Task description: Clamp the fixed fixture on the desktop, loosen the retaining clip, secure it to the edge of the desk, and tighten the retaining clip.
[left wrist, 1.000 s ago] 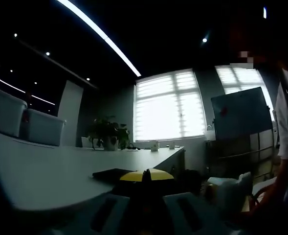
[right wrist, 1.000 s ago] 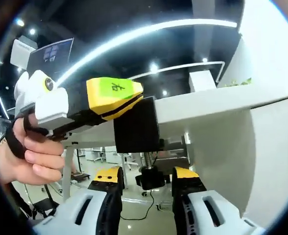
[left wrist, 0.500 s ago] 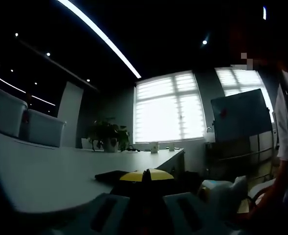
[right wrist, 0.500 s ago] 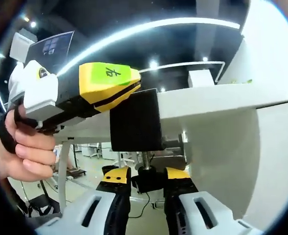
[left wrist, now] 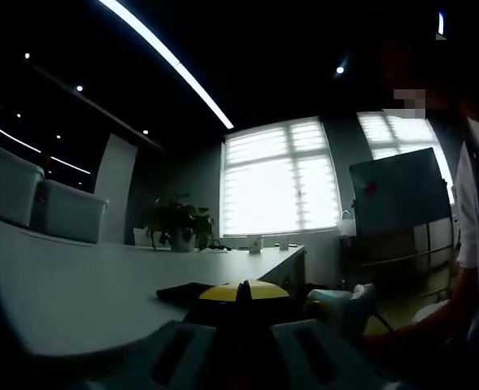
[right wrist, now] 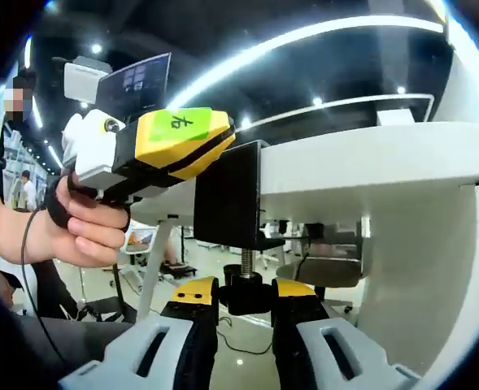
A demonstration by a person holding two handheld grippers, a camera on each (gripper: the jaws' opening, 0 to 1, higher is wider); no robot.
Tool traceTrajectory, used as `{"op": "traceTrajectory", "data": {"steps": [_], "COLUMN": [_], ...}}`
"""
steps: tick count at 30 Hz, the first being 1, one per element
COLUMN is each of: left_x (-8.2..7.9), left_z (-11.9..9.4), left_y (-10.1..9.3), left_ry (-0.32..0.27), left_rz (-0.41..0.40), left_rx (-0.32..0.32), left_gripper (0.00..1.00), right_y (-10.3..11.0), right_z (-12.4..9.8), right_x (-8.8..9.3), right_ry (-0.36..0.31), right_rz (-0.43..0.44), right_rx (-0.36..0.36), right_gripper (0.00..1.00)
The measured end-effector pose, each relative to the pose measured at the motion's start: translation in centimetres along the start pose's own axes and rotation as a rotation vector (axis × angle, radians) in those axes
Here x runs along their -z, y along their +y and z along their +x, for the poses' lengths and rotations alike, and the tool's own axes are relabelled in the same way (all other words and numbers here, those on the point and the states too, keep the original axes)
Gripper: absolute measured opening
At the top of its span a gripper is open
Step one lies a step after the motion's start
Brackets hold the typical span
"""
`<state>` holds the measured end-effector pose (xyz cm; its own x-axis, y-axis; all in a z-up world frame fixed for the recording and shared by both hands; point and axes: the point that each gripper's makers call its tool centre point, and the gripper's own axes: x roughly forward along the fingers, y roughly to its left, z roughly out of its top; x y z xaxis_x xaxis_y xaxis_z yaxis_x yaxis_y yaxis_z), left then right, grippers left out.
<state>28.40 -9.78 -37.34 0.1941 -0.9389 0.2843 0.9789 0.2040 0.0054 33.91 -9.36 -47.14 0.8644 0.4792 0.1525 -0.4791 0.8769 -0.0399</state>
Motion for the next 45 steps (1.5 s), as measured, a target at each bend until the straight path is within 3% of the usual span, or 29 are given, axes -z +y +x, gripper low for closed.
{"op": "traceTrajectory", "data": {"steps": [3,7,11,15,16,18,21,25,30,36,40,45], "left_x": [0.0,0.1,0.1,0.1,0.1,0.1,0.0,0.0,0.0,0.0,0.0,0.0], "left_z": [0.0,0.0,0.0,0.0,0.0,0.0,0.0,0.1,0.1,0.1,0.1,0.1], "left_y": [0.0,-0.1,-0.1,-0.1,-0.1,-0.1,-0.1,-0.1,-0.1,-0.1,-0.1,-0.1], "left_ry": [0.002,0.015,0.017,0.015,0.015,0.016,0.01,0.005,0.002,-0.001,-0.003,-0.003], "left_rz": [0.002,0.018,0.023,0.022,0.021,0.024,0.019,0.019,0.016,0.012,0.011,0.009], "left_rx": [0.0,-0.001,0.001,0.004,0.004,0.003,0.003,0.001,0.002,0.003,0.004,0.007], "left_gripper": [0.01,0.01,0.01,0.01,0.01,0.01,0.01,0.01,0.01,0.01,0.01,0.01], "right_y": [0.1,-0.2,1.2,2.4,2.5,2.7,2.9,2.5,-0.7,-1.4,-1.4,-1.8], "right_z": [-0.1,-0.8,-1.5,-1.4,-1.5,-1.3,-1.4,-0.9,-0.5,0.3,0.1,-0.4], "right_x": [0.1,0.2,1.4,1.3,1.6,1.5,1.6,1.4,1.0,0.7,0.6,0.9], "right_ry": [-0.011,-0.035,-0.024,-0.013,0.013,0.005,-0.016,-0.005,-0.003,-0.013,-0.01,-0.008], "right_rz": [0.033,0.061,0.065,-0.078,-0.09,-0.085,-0.034,-0.065,-0.065,-0.053,-0.096,-0.097], "right_rx": [-0.016,0.098,0.135,0.182,0.209,0.25,0.329,0.386,0.509,0.517,0.517,0.498], "right_gripper": [0.24,0.27,0.37,0.45,0.48,0.5,0.48,0.48,0.48,0.43,0.29,0.27]}}
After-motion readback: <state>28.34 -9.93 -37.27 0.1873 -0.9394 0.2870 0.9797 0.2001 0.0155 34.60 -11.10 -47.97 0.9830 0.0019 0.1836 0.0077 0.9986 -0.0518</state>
